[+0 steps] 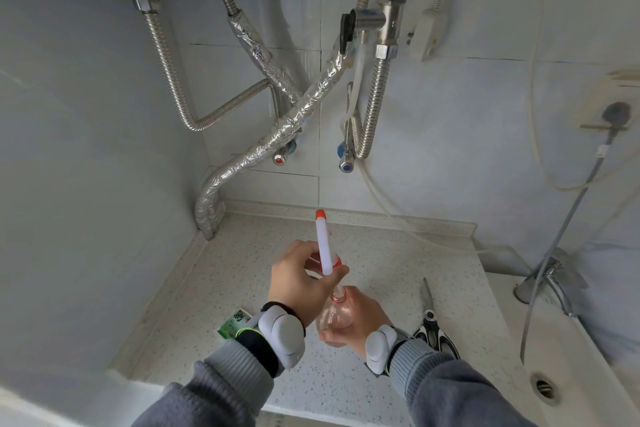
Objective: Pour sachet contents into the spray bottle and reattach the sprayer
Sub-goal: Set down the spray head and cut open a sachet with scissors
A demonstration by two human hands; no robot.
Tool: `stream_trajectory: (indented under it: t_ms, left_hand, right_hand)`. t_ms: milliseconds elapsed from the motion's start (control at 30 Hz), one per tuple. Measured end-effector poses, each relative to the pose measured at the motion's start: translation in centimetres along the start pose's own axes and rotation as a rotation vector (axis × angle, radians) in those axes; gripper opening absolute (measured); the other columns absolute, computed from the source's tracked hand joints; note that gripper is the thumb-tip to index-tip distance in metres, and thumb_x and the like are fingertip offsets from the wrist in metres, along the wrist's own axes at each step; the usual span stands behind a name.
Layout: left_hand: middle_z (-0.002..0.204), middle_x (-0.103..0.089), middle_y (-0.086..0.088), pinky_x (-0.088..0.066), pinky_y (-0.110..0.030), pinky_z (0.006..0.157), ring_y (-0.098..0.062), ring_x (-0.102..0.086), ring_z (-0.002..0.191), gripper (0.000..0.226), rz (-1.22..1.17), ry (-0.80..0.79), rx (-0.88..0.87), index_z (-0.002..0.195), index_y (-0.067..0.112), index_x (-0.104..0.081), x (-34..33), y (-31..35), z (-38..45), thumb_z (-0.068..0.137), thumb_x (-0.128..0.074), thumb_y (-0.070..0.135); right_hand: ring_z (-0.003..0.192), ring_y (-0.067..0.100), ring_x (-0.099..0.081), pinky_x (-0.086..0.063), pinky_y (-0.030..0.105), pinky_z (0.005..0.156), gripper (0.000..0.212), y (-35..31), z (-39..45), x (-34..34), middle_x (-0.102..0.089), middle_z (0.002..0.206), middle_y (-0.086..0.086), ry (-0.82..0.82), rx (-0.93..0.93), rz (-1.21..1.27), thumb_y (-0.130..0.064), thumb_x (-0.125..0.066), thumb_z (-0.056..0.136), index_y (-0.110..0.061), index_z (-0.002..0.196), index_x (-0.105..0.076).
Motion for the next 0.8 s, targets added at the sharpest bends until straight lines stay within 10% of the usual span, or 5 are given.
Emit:
stream_trajectory:
  t_ms: [267,567,800]
  left_hand:
    - [0.09,-0.062,0.025,-0.045,-0.008,0.062,0.002,-0.06,0.08,0.03,-0.063,0.115,-0.045,0.081,0.054,-0.06,2.4,1.2,0.8,0.067,-0.082,0.039]
    - [0.077,-0.07,0.008,-0.058,-0.042,0.065,-0.016,-0.067,0.067,0.017,-0.251,0.135,0.154,0.081,0.044,-0.065,3.3,0.6,1.4,0.073,-0.079,0.039]
    - [0.077,-0.068,0.007,-0.057,-0.034,0.067,-0.012,-0.065,0.069,0.015,-0.098,-0.149,0.175,0.085,0.031,-0.063,0.4,1.3,2.1,0.08,-0.074,0.04]
  right_hand:
    - [0.134,0.012,-0.041,-0.037,0.033,0.107,0.112,0.4,0.0,0.9,-0.041,0.146,-0.014,-0.036,-0.074,-0.009,-0.081,-0.067,0.052,-0.031,0.145,-0.03]
    - [0.116,-0.001,-0.054,-0.046,0.027,0.097,0.047,-4.0,-1.9,6.9,-0.061,0.12,-0.018,0.184,0.294,0.14,-0.046,-0.058,0.082,-0.026,0.125,-0.057]
    - [0.088,0.011,-0.071,-0.057,0.033,0.079,0.034,-7.3,-1.5,10.7,-0.075,0.091,-0.003,0.168,0.137,0.506,-0.048,-0.057,0.082,-0.024,0.097,-0.074]
Point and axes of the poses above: each hand's wrist, its own z-axis towards the middle knuckle, its own x-axis out of the back of the hand, y = z × x, the point moved 2 cm from there along z, towards the middle knuckle
